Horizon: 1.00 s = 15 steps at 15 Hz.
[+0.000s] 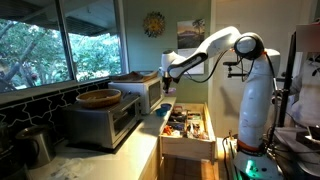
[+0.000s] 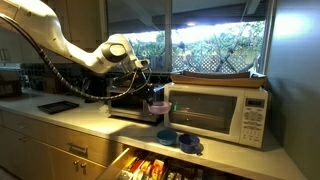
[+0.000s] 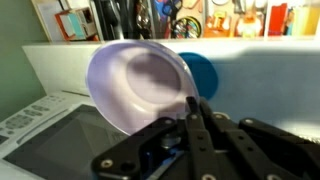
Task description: Pick up the purple bowl and put it in the blue mug
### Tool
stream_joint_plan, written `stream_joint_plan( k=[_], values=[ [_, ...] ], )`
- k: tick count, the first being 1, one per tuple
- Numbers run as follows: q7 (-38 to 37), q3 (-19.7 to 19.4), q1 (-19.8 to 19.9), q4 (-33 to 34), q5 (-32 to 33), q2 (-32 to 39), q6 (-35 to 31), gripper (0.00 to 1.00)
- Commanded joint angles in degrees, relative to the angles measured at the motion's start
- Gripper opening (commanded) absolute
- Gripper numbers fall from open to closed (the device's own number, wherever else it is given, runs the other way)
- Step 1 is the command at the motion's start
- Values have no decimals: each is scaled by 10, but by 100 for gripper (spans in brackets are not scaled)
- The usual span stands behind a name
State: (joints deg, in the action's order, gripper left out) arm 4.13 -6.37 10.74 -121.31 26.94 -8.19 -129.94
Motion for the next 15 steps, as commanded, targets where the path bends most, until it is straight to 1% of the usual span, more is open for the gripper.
stream_joint_plan(
  k=[1,2,3,4,6,7,8,9,14,15],
  values=[
    [39,-26,23,-64,102,-7,-14,1],
    [50,-34,28,-66,129,-1,-5,1],
    [30,-30,14,-43,87,2,1,4],
    [35,-36,19,-53,105,3,1,4],
    [43,-40,22,-58,116,4,1,4],
    [91,-44,21,-75,133,-5,-31,1],
    [108,-50,26,-95,157,-14,-68,1],
    [130,-59,30,-106,162,-11,-111,1],
    [210,-107,53,-134,203,38,-351,1],
    [225,-115,56,-135,199,50,-401,1]
  ],
)
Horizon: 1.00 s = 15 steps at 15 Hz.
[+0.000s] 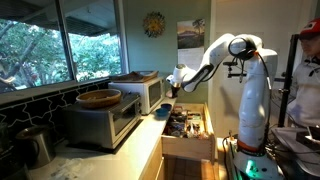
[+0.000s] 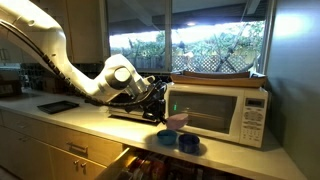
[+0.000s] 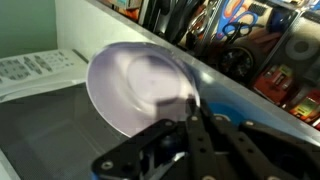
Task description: Pick up the purple bowl and put it in the blue mug
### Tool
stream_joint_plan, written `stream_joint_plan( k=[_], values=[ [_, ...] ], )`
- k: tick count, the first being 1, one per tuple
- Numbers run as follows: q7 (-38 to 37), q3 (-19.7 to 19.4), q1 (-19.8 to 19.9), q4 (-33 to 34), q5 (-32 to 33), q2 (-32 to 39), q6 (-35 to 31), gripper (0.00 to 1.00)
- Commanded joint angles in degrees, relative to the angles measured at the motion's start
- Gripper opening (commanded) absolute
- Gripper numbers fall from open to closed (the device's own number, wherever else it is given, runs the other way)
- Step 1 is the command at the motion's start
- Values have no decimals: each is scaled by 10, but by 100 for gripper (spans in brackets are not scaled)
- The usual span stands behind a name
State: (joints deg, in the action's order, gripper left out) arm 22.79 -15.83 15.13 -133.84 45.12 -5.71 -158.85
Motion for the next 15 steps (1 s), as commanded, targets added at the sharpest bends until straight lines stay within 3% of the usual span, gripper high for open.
stream_joint_plan(
  k=[1,2,5,9,11,15],
  values=[
    [67,-27,7,-15,-34,38,-162,1],
    [34,-14,9,-8,-11,19,-96,4],
    [53,-20,11,-11,-27,38,-150,1],
    [187,-24,-8,-63,-212,81,-241,1],
    [236,3,1,-73,-290,100,-281,1],
    [241,75,61,-53,-298,105,-272,1]
  ],
)
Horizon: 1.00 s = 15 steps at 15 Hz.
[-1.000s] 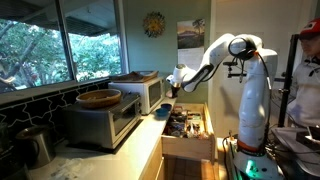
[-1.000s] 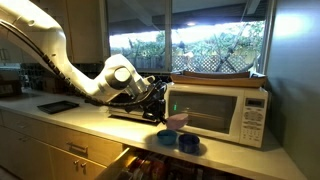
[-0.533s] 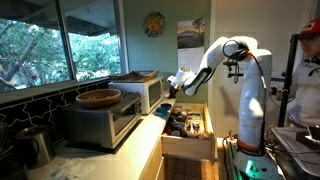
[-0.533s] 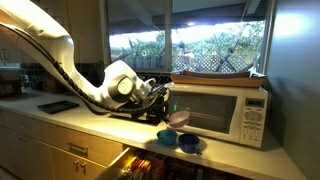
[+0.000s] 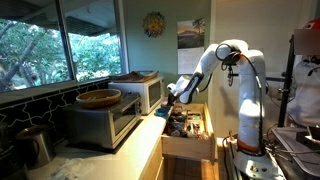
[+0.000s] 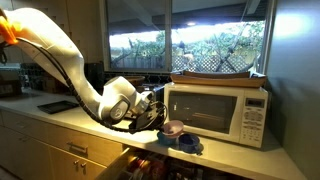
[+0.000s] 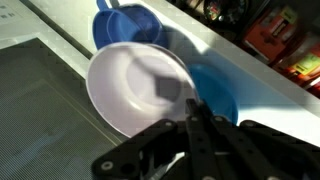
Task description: Pick up the purple bowl and put it in the blue mug
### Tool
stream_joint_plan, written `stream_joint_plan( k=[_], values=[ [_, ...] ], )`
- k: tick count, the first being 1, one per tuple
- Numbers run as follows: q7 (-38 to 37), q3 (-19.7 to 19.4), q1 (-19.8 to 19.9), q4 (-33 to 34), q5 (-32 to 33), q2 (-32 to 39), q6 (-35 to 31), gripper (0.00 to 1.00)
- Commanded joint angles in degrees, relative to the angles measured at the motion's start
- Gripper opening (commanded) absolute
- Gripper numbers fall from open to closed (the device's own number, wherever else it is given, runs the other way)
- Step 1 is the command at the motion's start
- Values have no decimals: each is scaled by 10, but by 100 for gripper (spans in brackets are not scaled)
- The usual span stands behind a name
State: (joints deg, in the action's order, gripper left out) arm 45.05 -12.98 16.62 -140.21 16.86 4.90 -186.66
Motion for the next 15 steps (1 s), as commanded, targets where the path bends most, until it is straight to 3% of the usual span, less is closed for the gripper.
stream_joint_plan(
  k=[1,4,5,15],
  values=[
    [19,64,63,13,-19,-3,10,1],
    [19,120,122,23,-52,0,42,1],
    [1,83,82,17,-24,0,16,1],
    [-34,89,125,52,-86,19,40,1]
  ],
)
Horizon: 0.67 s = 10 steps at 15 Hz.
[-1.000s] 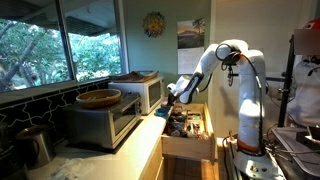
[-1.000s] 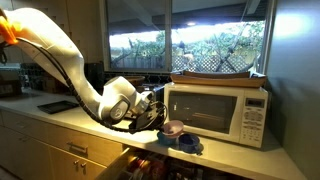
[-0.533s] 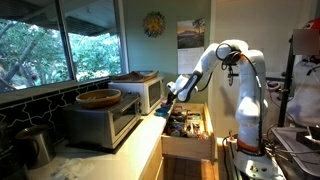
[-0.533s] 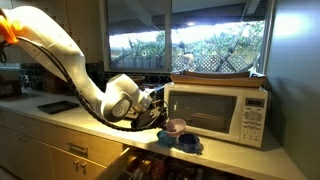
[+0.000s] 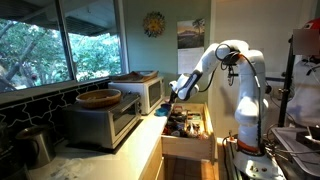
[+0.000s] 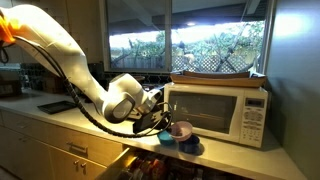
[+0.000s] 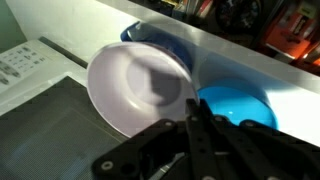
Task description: Pick up the purple bowl and put it in the blue mug
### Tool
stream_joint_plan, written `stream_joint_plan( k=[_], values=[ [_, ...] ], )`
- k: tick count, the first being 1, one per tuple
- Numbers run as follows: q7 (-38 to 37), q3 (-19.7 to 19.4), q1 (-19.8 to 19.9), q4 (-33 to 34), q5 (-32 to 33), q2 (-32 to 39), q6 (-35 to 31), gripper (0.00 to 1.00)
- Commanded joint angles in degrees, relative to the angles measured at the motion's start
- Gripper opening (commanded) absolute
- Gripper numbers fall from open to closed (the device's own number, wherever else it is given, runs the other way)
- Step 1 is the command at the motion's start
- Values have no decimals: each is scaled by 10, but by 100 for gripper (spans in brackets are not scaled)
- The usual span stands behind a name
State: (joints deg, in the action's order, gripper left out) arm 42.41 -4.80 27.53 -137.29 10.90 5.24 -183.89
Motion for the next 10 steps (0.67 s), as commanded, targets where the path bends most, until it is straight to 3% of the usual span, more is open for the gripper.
stream_joint_plan(
  k=[1,6,10],
  values=[
    [-9,15,23,32,-40,23,8,1],
    [11,92,66,95,-100,66,51,1],
    [14,100,82,132,-111,88,101,1]
  ],
)
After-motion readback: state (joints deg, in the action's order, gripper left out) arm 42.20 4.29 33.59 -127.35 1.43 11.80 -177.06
